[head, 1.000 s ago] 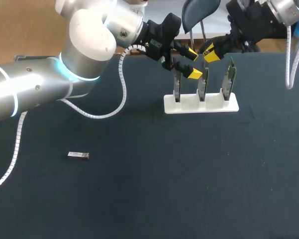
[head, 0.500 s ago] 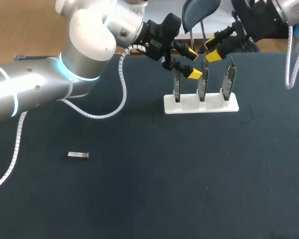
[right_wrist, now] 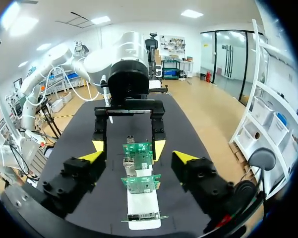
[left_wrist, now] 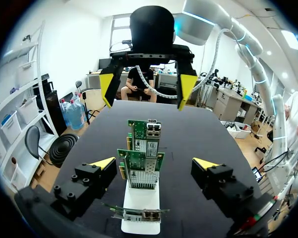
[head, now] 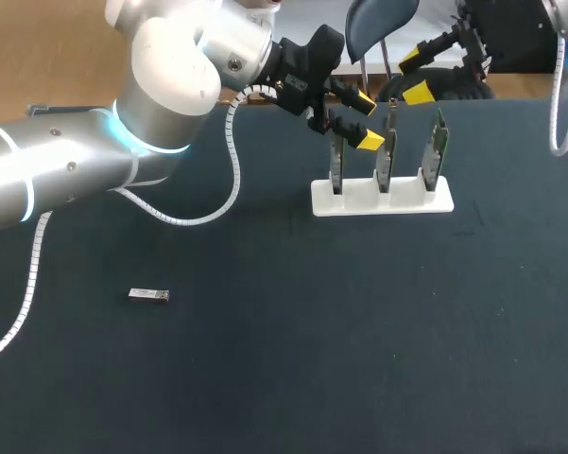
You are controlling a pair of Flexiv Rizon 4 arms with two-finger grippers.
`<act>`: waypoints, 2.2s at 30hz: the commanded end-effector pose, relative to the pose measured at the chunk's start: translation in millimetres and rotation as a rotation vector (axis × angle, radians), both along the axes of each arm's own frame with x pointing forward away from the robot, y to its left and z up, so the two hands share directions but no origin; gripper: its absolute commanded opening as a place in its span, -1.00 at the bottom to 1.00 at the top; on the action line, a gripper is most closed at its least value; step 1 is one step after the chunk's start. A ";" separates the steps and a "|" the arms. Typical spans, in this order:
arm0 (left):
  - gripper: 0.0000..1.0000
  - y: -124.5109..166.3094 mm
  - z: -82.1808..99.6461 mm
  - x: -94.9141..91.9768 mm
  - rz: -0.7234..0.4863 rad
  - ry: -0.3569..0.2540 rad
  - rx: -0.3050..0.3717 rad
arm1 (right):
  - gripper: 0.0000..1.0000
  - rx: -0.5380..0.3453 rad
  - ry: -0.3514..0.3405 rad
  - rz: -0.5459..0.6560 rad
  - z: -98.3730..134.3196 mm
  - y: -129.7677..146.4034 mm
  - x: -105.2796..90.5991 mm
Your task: Pick up the optical module with the left hand, and insert it into the network port with the right hand.
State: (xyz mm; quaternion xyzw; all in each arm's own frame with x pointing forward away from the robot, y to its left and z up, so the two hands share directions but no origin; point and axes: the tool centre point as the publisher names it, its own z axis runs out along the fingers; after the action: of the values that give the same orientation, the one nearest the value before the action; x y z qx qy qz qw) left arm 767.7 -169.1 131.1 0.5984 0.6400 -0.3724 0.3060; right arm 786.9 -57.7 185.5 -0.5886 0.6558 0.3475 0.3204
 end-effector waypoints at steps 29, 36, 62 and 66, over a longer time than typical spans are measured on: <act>1.00 -0.6 0.1 1.4 -0.003 0.001 0.003 | -1.00 -0.040 0.008 0.015 -15.5 16.6 2.9; 1.00 -0.6 0.1 1.4 -0.003 0.001 0.003 | -1.00 -0.044 0.031 0.011 -23.1 16.5 1.5; 1.00 -0.6 0.1 1.4 -0.003 0.001 0.003 | -1.00 -0.034 -0.014 0.007 -10.1 16.6 -6.8; 1.00 -0.6 0.1 1.4 -0.003 0.001 0.003 | -1.00 -0.033 -0.013 0.007 -10.3 16.9 -8.4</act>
State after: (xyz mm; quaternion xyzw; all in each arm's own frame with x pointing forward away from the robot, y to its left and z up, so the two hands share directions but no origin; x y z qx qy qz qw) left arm 767.7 -169.0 131.1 0.5984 0.6400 -0.3724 0.3060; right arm 781.0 -40.5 175.2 -0.5992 0.6568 0.3355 0.3115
